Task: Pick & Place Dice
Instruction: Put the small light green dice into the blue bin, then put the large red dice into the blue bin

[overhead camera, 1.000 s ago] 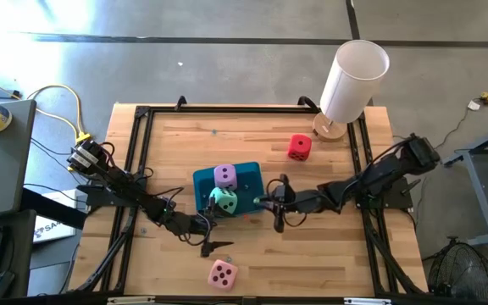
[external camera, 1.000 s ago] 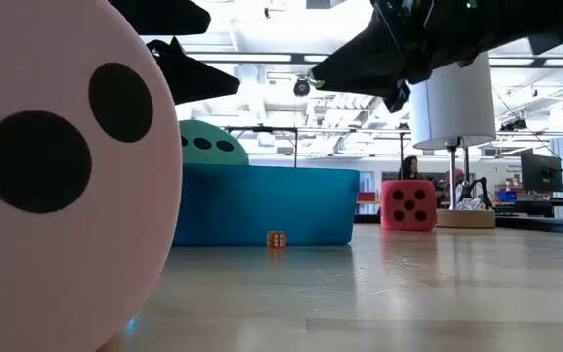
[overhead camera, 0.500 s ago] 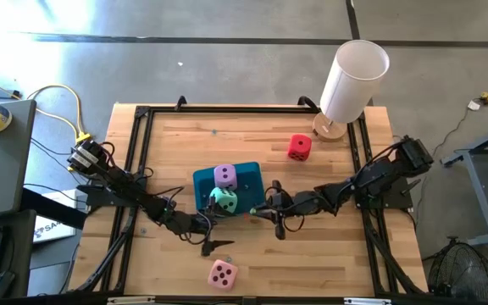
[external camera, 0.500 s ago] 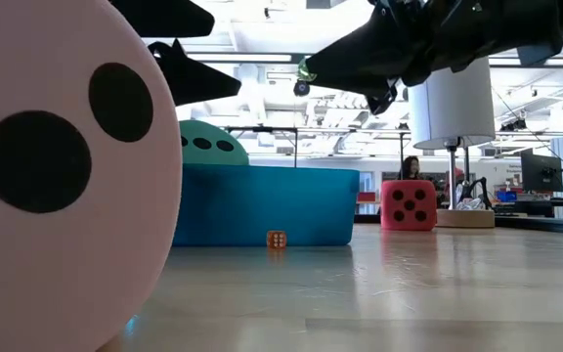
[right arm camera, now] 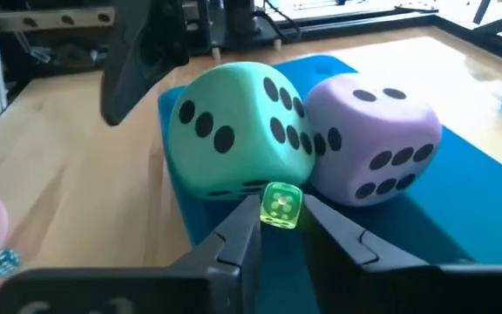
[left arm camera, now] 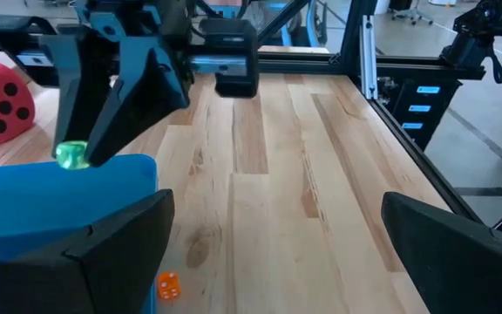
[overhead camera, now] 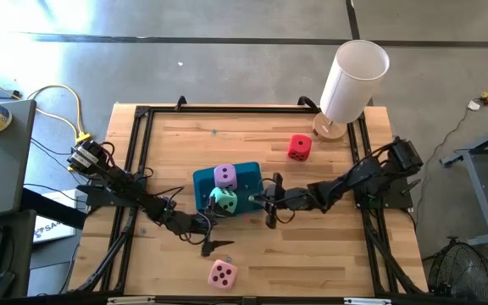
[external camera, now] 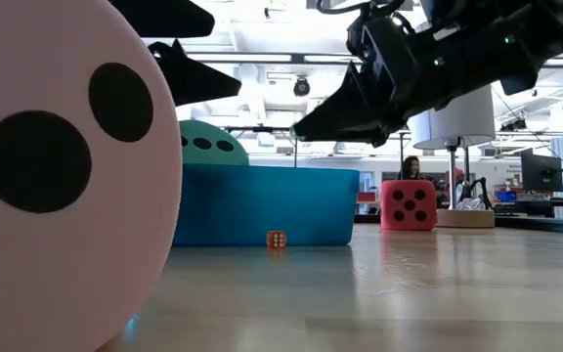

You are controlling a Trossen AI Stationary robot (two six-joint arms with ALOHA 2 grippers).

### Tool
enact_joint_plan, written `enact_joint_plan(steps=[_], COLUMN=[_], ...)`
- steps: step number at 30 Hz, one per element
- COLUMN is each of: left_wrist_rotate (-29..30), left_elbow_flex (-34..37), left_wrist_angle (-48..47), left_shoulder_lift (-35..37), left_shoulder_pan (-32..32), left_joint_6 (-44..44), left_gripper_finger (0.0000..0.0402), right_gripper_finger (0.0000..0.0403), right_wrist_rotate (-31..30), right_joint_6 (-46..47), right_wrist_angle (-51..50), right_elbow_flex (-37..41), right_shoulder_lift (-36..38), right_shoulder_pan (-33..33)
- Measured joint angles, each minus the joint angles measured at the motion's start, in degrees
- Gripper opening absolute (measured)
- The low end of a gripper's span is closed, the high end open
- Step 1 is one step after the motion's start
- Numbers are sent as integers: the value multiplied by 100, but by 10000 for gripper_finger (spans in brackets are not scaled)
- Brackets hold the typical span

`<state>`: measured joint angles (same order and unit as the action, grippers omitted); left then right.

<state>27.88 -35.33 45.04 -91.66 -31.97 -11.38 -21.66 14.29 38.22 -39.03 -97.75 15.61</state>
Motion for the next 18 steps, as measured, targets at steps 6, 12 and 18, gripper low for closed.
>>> enact_joint_plan(steps=[6,12,18], left_wrist_rotate=[0,0,0], left_elbow_flex=[0,0,0], left_wrist_angle=[0,-2,-2], left_shoulder_lift=[-1,1,0], left_shoulder_pan=[0,0,0], left_joint_6=[42,35,20], left_gripper_finger=[400,400,400], right_gripper_finger=[145,224,270], right_wrist_rotate=[-293,-331,-331], right_joint_6=[48,46,-392], right_wrist_angle=[85,95,740], right_elbow_flex=[0,0,2], right_shoulder_lift=[-32,-32,-32], right_shoulder_pan=[-1,-3,129])
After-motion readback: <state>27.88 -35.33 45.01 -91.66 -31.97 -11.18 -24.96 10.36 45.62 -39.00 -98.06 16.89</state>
